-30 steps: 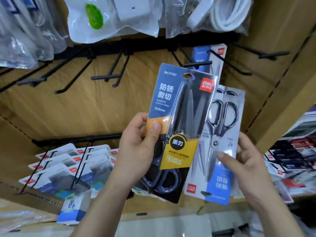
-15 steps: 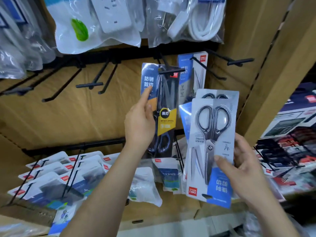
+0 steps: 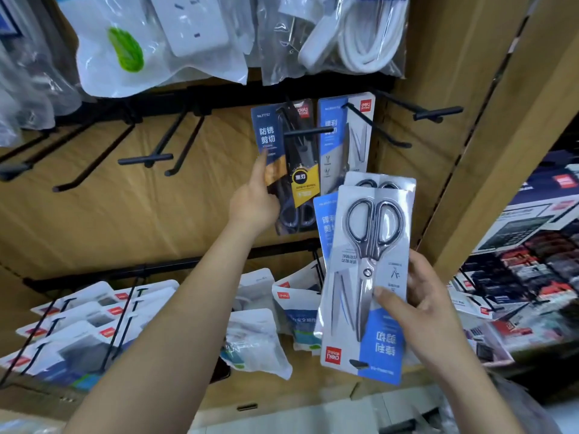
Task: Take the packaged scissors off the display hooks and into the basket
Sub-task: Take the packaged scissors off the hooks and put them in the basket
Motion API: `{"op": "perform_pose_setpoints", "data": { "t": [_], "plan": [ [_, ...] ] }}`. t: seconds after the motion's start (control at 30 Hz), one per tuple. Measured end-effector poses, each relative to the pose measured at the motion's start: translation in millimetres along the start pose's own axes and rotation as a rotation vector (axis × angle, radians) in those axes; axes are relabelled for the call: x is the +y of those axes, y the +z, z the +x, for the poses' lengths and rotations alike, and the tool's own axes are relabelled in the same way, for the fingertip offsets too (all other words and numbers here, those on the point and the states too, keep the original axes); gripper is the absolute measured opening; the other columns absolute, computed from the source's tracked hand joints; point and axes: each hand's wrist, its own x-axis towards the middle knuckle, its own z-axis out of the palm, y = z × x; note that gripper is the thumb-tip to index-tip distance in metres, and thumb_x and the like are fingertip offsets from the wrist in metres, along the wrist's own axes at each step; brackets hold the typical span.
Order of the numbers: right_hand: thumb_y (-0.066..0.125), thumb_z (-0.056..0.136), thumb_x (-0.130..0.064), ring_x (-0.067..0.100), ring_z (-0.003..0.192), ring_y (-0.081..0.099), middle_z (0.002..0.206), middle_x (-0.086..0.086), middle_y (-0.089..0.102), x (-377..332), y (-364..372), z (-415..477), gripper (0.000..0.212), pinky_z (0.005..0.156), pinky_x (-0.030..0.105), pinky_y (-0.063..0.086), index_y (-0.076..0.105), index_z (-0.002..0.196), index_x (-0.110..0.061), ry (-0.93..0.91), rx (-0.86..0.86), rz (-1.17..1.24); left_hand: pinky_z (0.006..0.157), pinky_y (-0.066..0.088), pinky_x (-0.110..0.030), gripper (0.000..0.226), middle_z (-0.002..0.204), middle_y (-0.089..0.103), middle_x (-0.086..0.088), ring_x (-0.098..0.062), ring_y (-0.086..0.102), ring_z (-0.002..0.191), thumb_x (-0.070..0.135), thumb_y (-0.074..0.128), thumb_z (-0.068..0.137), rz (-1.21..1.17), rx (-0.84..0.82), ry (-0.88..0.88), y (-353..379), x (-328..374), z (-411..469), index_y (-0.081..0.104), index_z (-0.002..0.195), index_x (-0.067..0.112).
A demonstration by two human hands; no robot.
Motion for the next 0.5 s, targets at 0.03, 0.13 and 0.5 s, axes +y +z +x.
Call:
{"op": "perform_pose_setpoints", "data": {
  "t": [0.03, 0.13, 0.5],
  "plan": [
    [0.057, 0.089, 0.015, 0.016, 0.091, 0.072, 0.101, 0.001, 0.076, 1, 1, 1, 0.048, 0.071, 0.022, 0.057, 0.058, 0.12, -0.022, 0.003, 0.003, 0.012, 0.073, 0.042, -0.031, 0.069, 0.099, 0.057, -0.002, -0.023, 0.057, 0.084, 0.01, 0.049, 0.097, -0.059, 0.027, -0.005, 0, -1, -8, 0.021, 0.155, 0.033],
    [0.057, 0.088, 0.015, 0.016, 0.095, 0.071, 0.103, 0.002, 0.076, 1, 5, 3, 0.048, 0.074, 0.024, 0.057, 0.058, 0.119, -0.022, 0.002, -0.001, 0.047, 0.078, 0.043, -0.026, 0.041, 0.097, 0.061, 0.006, -0.006, 0.058, 0.084, 0.012, 0.056, 0.097, -0.435, 0.067, 0.028, 10, -2, -56, 0.054, 0.131, 0.034],
    [0.072, 0.074, -0.018, 0.021, 0.102, 0.071, 0.11, 0.003, 0.075, 6, 36, 5, 0.049, 0.085, 0.036, 0.059, 0.056, 0.12, -0.018, -0.011, -0.047, 0.129, 0.081, 0.058, -0.036, 0.024, 0.095, 0.075, 0.01, -0.014, 0.072, 0.086, 0.019, 0.079, 0.083, -0.71, -0.031, -0.22, 29, -3, -134, 0.066, 0.102, 0.026]
  ]
}}
